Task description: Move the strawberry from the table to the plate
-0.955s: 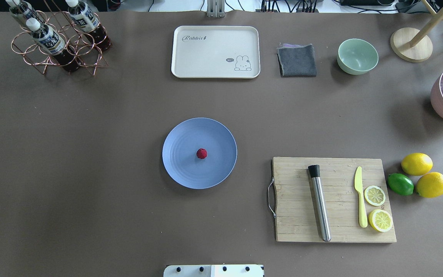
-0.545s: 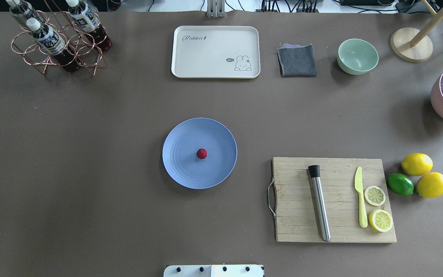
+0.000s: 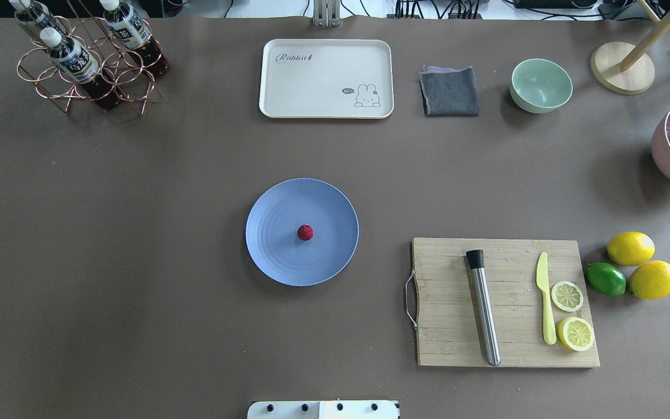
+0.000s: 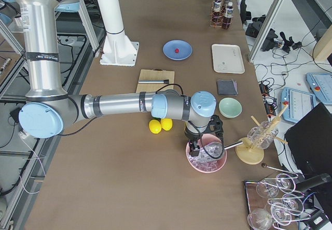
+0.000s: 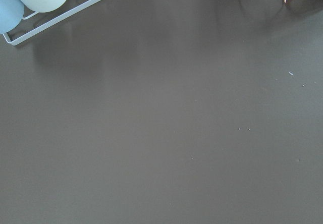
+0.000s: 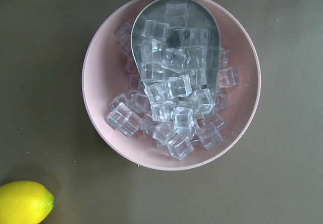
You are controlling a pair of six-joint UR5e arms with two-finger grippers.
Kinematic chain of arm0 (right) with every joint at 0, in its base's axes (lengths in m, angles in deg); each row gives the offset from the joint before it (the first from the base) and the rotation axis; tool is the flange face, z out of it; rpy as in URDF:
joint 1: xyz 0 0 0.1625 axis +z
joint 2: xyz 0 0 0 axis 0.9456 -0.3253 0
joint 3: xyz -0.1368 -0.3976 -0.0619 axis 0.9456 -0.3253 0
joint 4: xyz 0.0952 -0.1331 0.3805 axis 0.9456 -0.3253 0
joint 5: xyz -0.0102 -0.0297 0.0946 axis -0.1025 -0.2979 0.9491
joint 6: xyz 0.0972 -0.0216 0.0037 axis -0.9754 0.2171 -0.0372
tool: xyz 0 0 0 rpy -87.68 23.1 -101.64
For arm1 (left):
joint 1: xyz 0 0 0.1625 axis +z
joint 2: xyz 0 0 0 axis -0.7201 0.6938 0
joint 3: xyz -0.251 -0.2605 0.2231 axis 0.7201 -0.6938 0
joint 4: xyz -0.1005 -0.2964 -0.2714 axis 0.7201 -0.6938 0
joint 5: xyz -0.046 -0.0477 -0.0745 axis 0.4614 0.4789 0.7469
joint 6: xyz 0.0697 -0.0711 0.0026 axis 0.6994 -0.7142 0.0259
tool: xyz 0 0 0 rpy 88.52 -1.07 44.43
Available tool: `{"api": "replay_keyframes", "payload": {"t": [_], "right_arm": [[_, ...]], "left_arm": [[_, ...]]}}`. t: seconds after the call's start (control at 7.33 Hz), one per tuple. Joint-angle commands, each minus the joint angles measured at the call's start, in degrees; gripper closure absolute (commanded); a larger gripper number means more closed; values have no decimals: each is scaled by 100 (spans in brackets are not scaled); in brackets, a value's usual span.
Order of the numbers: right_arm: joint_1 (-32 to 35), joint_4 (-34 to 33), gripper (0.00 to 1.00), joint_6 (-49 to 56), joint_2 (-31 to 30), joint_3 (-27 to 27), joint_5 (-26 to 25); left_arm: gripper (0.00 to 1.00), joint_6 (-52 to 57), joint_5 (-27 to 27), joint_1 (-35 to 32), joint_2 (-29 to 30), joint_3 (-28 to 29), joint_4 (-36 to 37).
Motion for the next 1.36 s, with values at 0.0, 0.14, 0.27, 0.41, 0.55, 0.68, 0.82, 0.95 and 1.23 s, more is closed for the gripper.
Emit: {"api": "replay_keyframes", "payload": {"t": [0.0, 0.14, 0.27, 0.41, 0.55, 0.68, 0.82, 0.95, 1.23], "right_arm": [[-1, 14, 0, 1, -119, -15, 9], [-1, 5, 0, -34, -103, 116, 35], [-53, 14, 0, -78, -85, 30, 44], [-54, 22, 0, -70, -42, 29, 36], [-54, 5, 0, -139, 72, 38, 10], [-54, 22, 0, -140, 73, 12, -8], [-80, 23, 0, -140, 82, 12, -26], [-193, -4, 0, -175, 82, -6, -8], [-203, 40, 0, -325, 21, 20, 9]], "left_arm": [[3, -191, 32, 0, -10, -39, -9], [3, -306, 6, -17, 34, -187, -9], [3, -298, -20, -26, -53, -424, 35], [3, -307, 15, -18, -167, -435, 26], [3, -420, -29, -9, -124, -392, 26], [3, -569, -29, 17, -124, -356, 18], [3, -579, -3, 44, -133, -399, -17], [3, -571, -3, 44, -124, -400, -26], [3, -553, -20, 61, -107, -295, -201]]}}
